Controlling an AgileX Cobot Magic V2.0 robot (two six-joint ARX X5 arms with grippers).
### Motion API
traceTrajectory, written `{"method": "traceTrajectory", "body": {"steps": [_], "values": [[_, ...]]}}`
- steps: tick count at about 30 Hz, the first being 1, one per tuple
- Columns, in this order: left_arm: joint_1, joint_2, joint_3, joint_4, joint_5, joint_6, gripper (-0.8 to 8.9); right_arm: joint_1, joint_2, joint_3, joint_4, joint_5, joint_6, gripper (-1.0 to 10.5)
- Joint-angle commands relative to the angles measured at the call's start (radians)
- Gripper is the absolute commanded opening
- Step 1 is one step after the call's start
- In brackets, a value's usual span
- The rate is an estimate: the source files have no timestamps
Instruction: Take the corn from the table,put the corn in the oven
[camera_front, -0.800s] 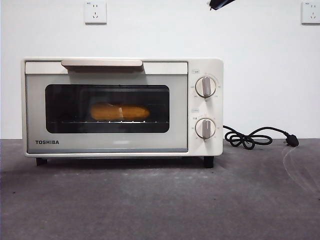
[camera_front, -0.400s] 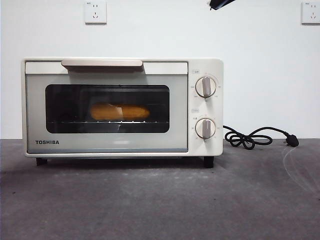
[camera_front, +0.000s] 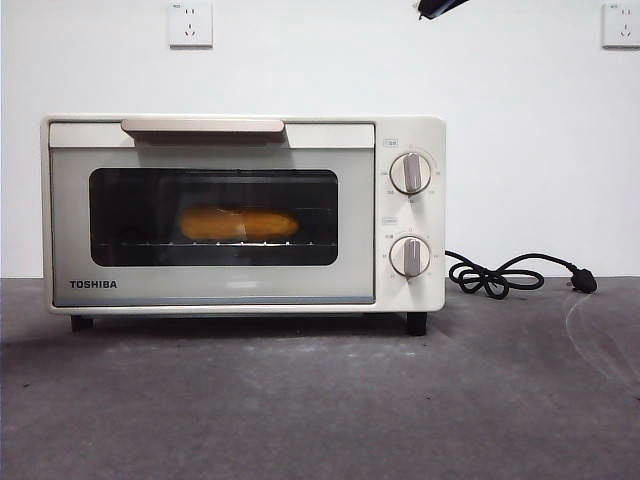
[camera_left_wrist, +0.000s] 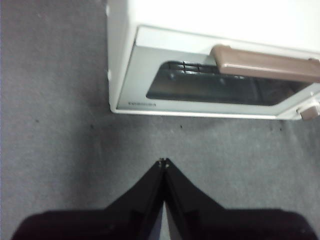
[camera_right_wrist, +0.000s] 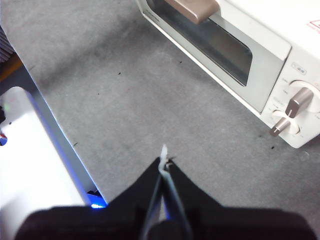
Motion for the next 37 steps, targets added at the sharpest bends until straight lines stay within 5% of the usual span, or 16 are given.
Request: {"method": "traceTrajectory", "body": {"steps": [1,11,24,37], "values": [[0.01,-0.055,-0.001,0.049,-0.006,0.007,-0.04,-0.001,0.004,0.0,0.005,0.0,-0.003,0.0],[0.076,-0.245,-0.001,0.465,-0.012,0.092,-0.04,0.0,0.004,0.0,0.005,0.027,-0.003,0.0],[0.129,-0.4,-0.049,0.529,-0.006,0.274,-0.04,-0.001,0.004,0.0,0.005,0.054,-0.003,0.0],[0.13,-0.696,-0.661,0.924,0.033,0.345,-0.04,-0.001,0.004,0.0,0.005,0.087,-0.003,0.0]]}}
